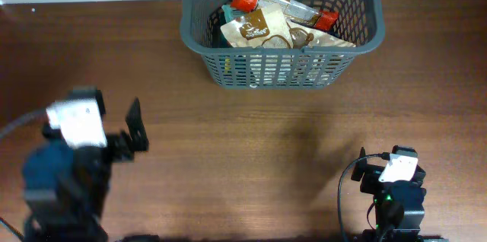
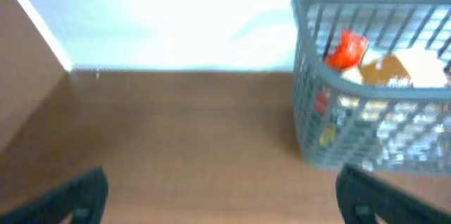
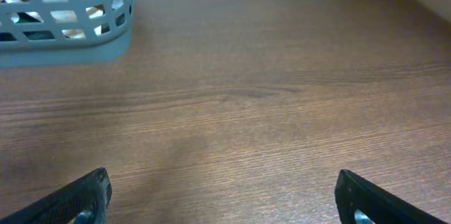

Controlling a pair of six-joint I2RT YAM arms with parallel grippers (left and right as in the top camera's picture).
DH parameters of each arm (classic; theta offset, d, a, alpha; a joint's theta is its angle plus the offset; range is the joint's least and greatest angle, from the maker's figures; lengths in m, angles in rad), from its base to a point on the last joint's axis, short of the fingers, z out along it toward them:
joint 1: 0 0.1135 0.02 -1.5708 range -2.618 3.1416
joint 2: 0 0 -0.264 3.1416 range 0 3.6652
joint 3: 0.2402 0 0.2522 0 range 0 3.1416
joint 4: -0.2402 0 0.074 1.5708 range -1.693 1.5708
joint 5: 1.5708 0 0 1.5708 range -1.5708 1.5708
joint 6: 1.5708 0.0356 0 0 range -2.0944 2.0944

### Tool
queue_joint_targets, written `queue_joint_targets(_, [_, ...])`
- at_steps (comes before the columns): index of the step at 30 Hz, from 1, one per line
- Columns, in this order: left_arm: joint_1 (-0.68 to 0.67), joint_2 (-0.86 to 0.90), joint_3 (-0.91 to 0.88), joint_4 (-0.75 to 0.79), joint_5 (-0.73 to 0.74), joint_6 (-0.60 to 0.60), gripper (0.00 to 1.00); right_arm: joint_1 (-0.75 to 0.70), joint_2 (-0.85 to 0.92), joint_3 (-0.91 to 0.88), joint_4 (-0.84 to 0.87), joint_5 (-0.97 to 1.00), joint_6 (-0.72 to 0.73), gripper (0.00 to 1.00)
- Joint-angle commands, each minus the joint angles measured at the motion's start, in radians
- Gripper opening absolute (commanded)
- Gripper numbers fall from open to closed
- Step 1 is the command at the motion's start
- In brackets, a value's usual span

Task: Pack container

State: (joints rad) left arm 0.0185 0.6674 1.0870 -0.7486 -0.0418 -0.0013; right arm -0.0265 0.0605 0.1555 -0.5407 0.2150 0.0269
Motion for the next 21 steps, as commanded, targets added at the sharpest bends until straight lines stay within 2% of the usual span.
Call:
queue_joint_targets(1, [-0.011, -0.145, -0.196, 0.113, -0.008, -0.006, 0.99, -0.008, -0.01, -0.008, 0.002, -0.002, 0.012, 0.99])
queue_joint_targets(5, [-0.011, -0.306, -0.407, 0.242, -0.008, -0.006, 0.99, -0.008, -0.01, -0.008, 0.002, -0.002, 0.012, 0.99])
queue_joint_targets(9, [-0.011, -0.431, -0.577, 0.283, -0.008, -0.006, 0.99, -0.008, -0.01, -0.008, 0.002, -0.002, 0.012, 0.99])
queue_joint_targets(14, [-0.011, -0.544, -0.724, 0.303, -0.008, -0.006, 0.99, -0.008, -0.01, -0.008, 0.002, -0.002, 0.012, 0.99])
queue_joint_targets(21, [-0.011, -0.664, -0.867, 0.414, -0.008, -0.006, 0.99, -0.008, -0.01, -0.008, 0.002, -0.002, 0.012, 0.99])
